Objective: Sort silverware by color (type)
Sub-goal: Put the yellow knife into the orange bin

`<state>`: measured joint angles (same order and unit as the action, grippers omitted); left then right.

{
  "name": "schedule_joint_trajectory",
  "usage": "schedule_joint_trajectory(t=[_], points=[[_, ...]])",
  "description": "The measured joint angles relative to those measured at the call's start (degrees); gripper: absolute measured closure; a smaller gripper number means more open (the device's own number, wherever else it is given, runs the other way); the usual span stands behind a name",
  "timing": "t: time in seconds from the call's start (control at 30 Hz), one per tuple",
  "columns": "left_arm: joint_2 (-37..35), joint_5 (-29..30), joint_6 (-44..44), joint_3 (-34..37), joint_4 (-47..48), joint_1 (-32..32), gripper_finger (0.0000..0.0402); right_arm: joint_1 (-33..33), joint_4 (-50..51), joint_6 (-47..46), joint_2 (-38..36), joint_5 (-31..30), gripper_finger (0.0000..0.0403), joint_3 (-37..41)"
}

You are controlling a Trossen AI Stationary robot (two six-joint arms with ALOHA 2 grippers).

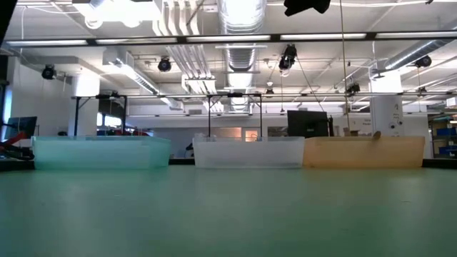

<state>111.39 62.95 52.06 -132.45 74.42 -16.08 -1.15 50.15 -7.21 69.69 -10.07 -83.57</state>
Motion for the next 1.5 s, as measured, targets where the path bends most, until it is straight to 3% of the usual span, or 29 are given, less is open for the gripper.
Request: schedule_joint_trajectory(t=[0.13, 0.27, 0.33, 0.47, 0.63, 0.8, 1.0, 1.13, 1.3, 1.37, 1.5], points=[[-1.2, 3.8, 1.1, 1.8, -0.2, 0.1, 0.0342, 0.0, -2.1, -1.8, 0.9, -3.0, 0.0261, 0.0], [-1.2, 6.8, 1.0, 2.4, 0.0, 1.9, 0.0342, 0.0, -2.0, -7.5, 3.3, -21.9, 0.0261, 0.0], [-1.3, 6.9, 1.1, 2.4, 0.1, 3.5, 0.0342, -0.1, -1.7, -11.0, 4.6, -27.2, 0.0262, 0.0], [-1.3, 4.6, 1.0, 2.4, 0.4, 7.4, 0.0342, 0.1, -1.9, -11.2, 5.4, -24.6, 0.0261, 0.0], [-1.3, 0.6, -1.4, 2.5, 1.6, 12.9, 0.0342, -1.4, -5.7, -11.4, 3.5, -13.0, 0.0262, -1.1], [-1.6, 3.9, -2.6, 4.0, 1.5, 14.7, 0.0342, -2.9, -6.5, -11.7, -2.2, -14.0, 0.027, -3.3], [-1.7, 2.8, -4.2, 7.8, -2.5, 16.2, 0.0342, -3.9, -5.7, -13.3, -10.2, -14.0, 0.0276, -3.3], [-1.9, -5.8, -16.5, 12.3, -19.9, 16.9, 0.0342, -3.9, -4.0, -14.3, -12.9, -14.0, 0.0273, -3.1], [-1.9, -28.8, -36.3, 19.2, -52.1, 18.3, 0.0342, -3.9, 1.4, -15.9, -13.7, -13.9, 0.0275, -3.0], [-2.0, -33.8, -37.8, 20.9, -57.2, 19.1, 0.0342, -3.9, 4.8, -17.7, -14.1, -13.9, 0.0277, -3.0], [-2.5, -36.2, -40.8, 22.6, -59.5, 20.5, 0.0342, -3.9, 10.7, -21.3, -14.3, -14.0, 0.0277, -2.1]])
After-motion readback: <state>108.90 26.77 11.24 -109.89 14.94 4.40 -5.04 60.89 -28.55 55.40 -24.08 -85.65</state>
